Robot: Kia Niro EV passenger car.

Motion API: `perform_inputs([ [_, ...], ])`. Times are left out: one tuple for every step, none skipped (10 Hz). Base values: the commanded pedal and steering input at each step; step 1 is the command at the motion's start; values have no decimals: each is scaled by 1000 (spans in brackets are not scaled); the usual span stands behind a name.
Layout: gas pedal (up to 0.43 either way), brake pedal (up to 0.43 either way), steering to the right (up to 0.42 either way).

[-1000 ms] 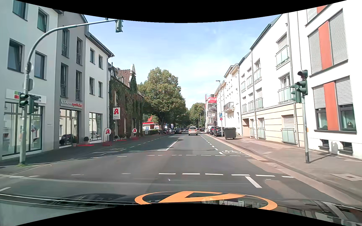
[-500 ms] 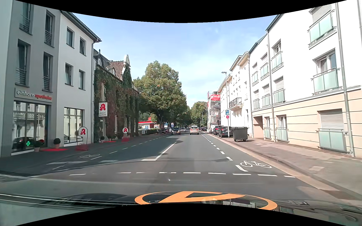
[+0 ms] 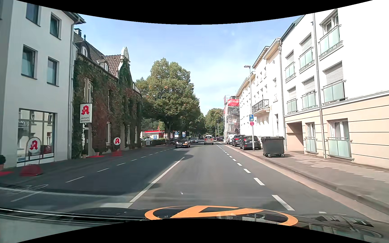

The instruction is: Follow the waypoints while adhering to traffic rules and regulations

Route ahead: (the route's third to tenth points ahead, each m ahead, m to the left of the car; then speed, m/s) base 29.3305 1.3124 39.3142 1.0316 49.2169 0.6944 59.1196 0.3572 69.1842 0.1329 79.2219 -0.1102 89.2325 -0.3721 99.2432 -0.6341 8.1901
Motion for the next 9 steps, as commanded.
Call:
perform_inputs([
  [79, 0, 1],
  [79, 0, 1],
  [79, 0, 1],
  [79, 0, 1],
  [79, 0, 1],
  [79, 0, 0],
  [79, 0, 0],
  [79, 0, 0],
  [79, 0, 0],
])
